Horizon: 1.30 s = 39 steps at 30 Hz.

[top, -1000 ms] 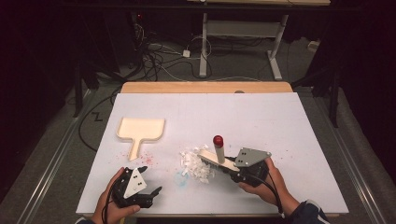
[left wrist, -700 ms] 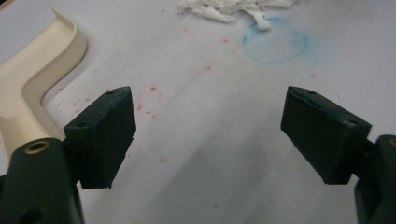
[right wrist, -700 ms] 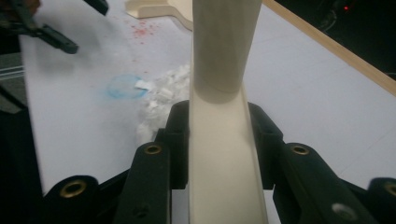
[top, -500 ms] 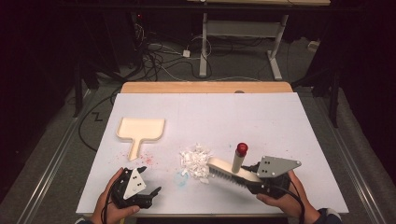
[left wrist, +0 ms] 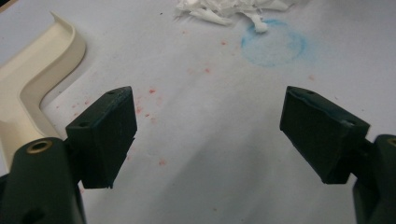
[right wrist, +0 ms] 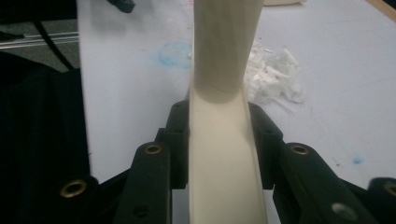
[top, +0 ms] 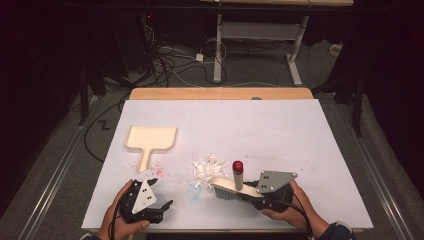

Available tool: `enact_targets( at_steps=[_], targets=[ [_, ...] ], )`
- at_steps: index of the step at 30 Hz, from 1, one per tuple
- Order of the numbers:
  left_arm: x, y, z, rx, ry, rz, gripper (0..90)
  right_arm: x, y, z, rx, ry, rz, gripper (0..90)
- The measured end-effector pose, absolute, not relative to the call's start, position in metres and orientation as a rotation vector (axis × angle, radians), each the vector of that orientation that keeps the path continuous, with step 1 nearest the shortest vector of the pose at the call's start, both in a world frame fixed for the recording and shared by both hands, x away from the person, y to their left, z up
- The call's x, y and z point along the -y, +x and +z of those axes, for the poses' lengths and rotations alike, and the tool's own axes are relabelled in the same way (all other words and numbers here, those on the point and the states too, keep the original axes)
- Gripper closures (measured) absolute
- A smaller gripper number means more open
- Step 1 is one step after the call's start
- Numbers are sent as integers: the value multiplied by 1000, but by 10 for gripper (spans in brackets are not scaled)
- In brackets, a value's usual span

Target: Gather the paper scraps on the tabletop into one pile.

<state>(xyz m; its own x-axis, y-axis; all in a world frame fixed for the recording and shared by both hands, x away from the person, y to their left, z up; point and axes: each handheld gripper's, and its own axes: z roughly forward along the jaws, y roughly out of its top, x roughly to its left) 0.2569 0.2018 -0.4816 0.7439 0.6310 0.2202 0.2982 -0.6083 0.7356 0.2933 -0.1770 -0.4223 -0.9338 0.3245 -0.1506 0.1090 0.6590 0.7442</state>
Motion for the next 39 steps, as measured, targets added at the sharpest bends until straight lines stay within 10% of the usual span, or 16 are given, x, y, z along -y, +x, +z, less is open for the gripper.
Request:
enact_targets(
  at_steps=[20, 39],
  targets=[
    [-201, 257, -482, -699, 2239, 615, 177, 190, 310, -390, -2412, 504, 1276, 680],
    [-202, 257, -483, -701, 2242, 600, 177, 122, 361, -443, -2327, 544, 1091, 680]
  ],
)
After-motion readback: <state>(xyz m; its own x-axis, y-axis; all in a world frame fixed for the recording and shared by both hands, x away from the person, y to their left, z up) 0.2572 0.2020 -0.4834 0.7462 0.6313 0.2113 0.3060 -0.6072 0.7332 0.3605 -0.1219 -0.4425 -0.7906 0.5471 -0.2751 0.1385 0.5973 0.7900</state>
